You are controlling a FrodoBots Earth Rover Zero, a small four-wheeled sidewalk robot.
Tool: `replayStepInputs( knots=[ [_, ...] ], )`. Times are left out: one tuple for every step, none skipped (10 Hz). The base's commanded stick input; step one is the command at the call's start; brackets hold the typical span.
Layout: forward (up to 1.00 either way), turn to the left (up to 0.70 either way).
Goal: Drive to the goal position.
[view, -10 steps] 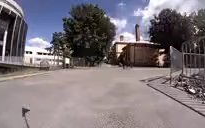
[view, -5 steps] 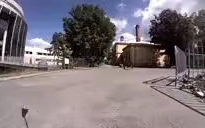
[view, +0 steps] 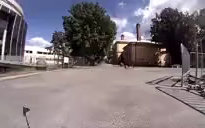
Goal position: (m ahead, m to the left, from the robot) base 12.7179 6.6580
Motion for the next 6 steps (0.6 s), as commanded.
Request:
replayStepInputs(
  knots=[
    [0.50,0.00],
    [0.50,0.00],
    [0.50,0.00],
    [0.50,0.00],
    [0.50,0.00],
    [0.50,0.00]
  ],
)
